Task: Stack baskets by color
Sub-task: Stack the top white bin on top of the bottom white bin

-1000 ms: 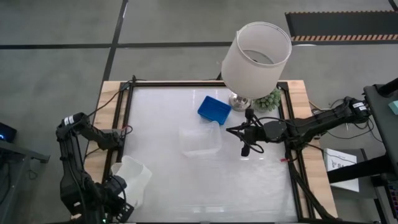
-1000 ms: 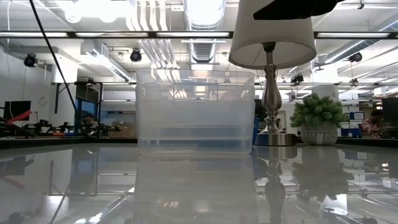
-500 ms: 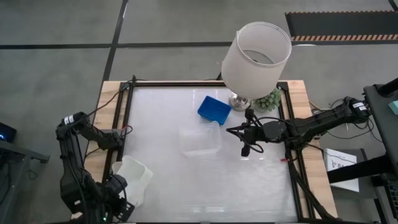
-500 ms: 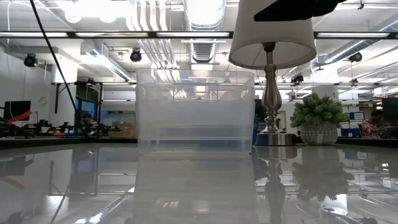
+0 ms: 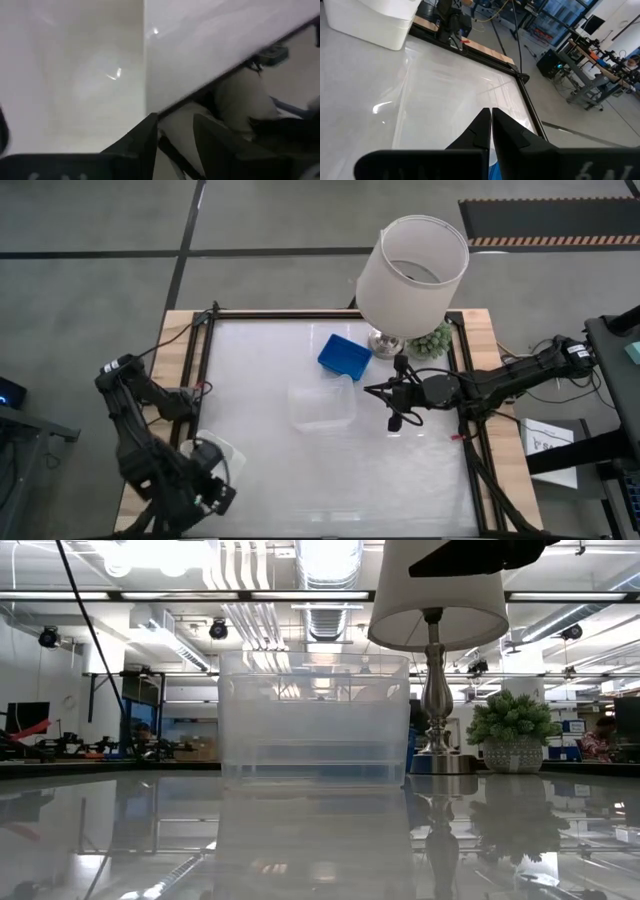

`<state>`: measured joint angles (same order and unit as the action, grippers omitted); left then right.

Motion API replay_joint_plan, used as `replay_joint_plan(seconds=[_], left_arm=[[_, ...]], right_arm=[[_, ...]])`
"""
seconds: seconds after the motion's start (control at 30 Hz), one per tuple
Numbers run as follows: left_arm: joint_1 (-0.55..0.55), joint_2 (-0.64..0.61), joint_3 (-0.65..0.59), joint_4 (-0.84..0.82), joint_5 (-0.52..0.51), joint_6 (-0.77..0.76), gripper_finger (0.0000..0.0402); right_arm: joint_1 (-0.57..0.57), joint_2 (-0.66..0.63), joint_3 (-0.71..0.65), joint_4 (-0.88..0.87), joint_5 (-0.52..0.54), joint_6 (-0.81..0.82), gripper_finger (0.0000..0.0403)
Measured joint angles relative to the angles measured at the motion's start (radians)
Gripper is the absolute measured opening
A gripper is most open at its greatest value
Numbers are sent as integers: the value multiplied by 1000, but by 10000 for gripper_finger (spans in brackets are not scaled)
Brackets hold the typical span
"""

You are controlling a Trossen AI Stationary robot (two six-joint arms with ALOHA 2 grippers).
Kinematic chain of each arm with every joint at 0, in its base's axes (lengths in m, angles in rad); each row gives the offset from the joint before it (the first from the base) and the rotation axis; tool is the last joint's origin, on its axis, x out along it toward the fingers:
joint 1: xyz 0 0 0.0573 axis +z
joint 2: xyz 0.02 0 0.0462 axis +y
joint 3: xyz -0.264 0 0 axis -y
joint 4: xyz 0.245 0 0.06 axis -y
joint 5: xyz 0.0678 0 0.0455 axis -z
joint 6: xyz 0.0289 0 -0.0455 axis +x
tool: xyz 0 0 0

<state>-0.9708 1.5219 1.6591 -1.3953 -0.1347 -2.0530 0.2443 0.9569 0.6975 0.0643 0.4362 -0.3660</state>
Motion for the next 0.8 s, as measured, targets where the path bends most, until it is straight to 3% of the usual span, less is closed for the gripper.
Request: replay_joint_plan(seconds=[0.27, 0.8], left_arm=[[94, 2, -57, -11, 35, 152, 109], [99, -4, -67, -46, 202, 149, 109]], right_arm=[[0, 0, 0, -7, 0, 0, 9], [0, 0, 0, -7, 0, 0, 9]])
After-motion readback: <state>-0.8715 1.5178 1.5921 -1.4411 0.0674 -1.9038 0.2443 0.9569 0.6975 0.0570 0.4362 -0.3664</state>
